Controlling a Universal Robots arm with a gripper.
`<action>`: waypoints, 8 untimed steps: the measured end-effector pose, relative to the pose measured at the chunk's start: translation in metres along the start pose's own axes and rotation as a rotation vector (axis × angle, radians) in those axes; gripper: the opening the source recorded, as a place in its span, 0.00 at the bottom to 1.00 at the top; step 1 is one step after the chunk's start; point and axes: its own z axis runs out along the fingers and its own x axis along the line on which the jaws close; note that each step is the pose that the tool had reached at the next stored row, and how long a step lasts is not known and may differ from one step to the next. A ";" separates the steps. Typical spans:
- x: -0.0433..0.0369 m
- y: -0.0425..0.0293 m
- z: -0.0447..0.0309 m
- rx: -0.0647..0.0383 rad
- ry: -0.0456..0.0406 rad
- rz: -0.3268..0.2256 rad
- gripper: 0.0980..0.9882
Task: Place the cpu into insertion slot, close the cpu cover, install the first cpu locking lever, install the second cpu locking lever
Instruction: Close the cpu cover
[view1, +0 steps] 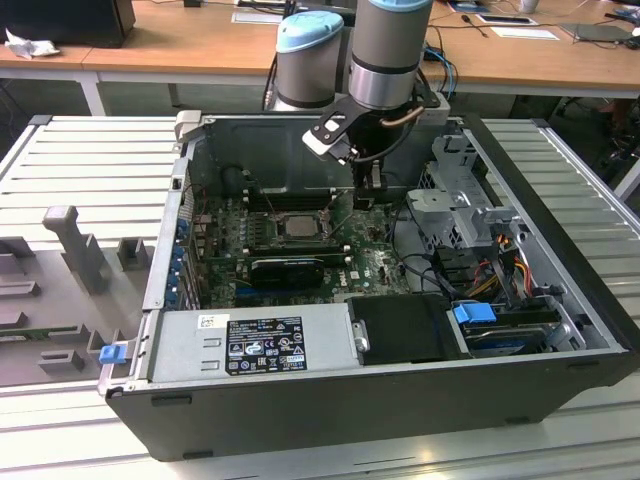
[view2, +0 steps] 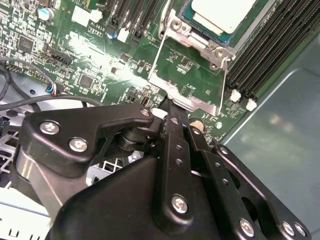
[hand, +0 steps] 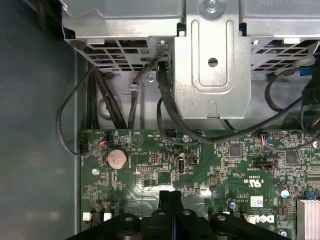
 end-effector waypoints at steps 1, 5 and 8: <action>0.0000 -0.0009 0.0000 0.000 0.0000 0.000 0.01; -0.0001 -0.0069 -0.0002 0.000 0.0000 0.000 0.01; -0.0001 -0.0150 -0.0004 0.000 0.0000 0.000 0.01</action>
